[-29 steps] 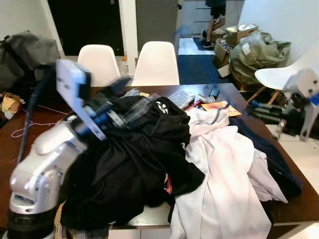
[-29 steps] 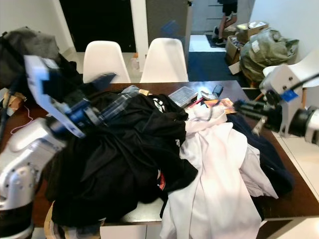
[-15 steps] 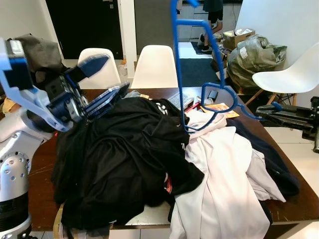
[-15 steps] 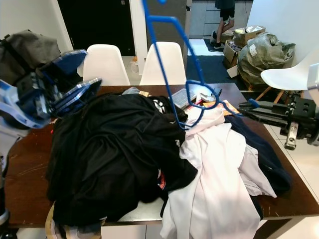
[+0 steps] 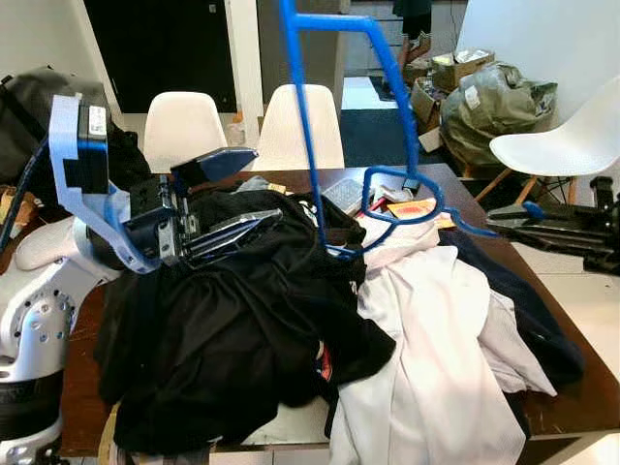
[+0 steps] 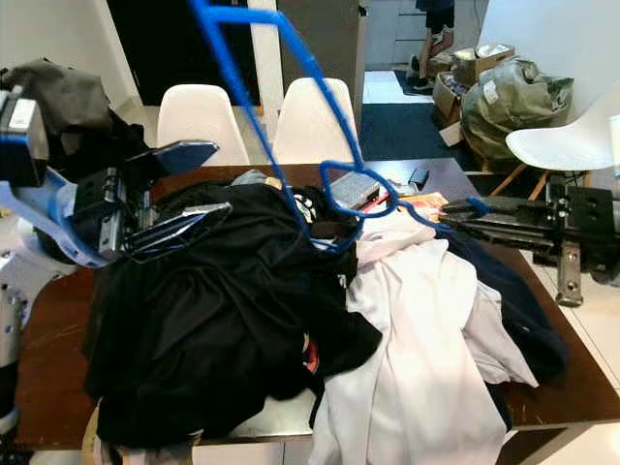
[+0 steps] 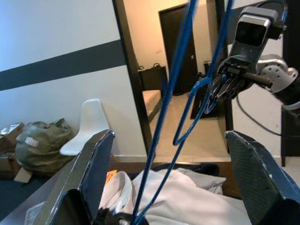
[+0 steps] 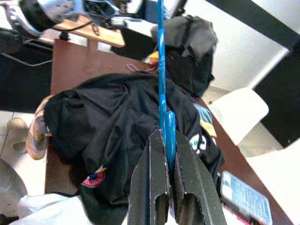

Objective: Hang hanger

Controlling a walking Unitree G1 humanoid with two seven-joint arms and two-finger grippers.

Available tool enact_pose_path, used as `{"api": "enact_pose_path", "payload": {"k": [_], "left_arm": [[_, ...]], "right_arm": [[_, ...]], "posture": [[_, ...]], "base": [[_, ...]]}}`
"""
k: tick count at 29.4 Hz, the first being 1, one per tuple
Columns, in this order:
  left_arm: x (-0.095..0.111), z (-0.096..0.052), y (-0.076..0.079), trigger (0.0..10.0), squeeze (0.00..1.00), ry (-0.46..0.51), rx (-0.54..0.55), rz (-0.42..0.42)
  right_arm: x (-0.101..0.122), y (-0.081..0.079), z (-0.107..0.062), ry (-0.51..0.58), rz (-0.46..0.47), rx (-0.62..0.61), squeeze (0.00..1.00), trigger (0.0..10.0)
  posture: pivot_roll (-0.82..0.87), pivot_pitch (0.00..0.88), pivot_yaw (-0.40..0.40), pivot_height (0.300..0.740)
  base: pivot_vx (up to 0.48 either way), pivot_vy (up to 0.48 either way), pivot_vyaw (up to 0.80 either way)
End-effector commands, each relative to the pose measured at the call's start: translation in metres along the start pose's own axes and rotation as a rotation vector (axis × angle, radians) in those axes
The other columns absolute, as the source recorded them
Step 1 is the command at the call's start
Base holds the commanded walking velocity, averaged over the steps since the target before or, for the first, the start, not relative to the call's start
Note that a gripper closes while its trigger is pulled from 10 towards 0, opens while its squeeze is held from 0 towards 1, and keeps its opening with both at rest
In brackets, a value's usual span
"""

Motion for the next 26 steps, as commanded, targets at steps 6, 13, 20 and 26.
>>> {"api": "enact_pose_path", "payload": {"k": [6,13,20,26], "left_arm": [[0.008,0.002,0.002,10.0,0.00,0.017,-0.054,-0.018],[0.005,0.008,0.006,10.0,0.00,0.015,-0.093,-0.036],[0.004,0.017,0.014,0.0,0.00,0.038,-0.145,-0.080],[0.005,0.019,0.019,0.0,0.00,0.056,-0.172,-0.104]], "right_arm": [[0.010,-0.011,0.010,0.009,-0.034,0.069,0.00,10.0],[0.015,-0.027,0.026,0.011,-0.055,0.154,0.00,10.0],[0.016,-0.034,0.036,0.031,-0.046,0.198,0.00,10.0],[0.018,-0.027,0.037,0.063,-0.034,0.155,0.00,10.0]], "posture": [[-0.09,0.000,0.032,0.736],[-0.09,0.000,0.036,0.736],[-0.09,0.000,0.037,0.736],[-0.09,0.000,0.037,0.736]], "base": [[0.000,0.000,0.00],[0.000,0.000,0.00],[0.000,0.000,0.00],[0.000,0.000,0.00]]}}
Point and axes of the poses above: a point about 5 cm out from each wrist's last joint towards the gripper, its own z axis pointing out of the wrist towards the gripper, its own x axis along the axis of the wrist's last joint, y = z × x, the point moved 4 cm from there along z, pointing out of the wrist towards the gripper, and after that the axes turned 13 degrees about z, right-handed, at the moved point
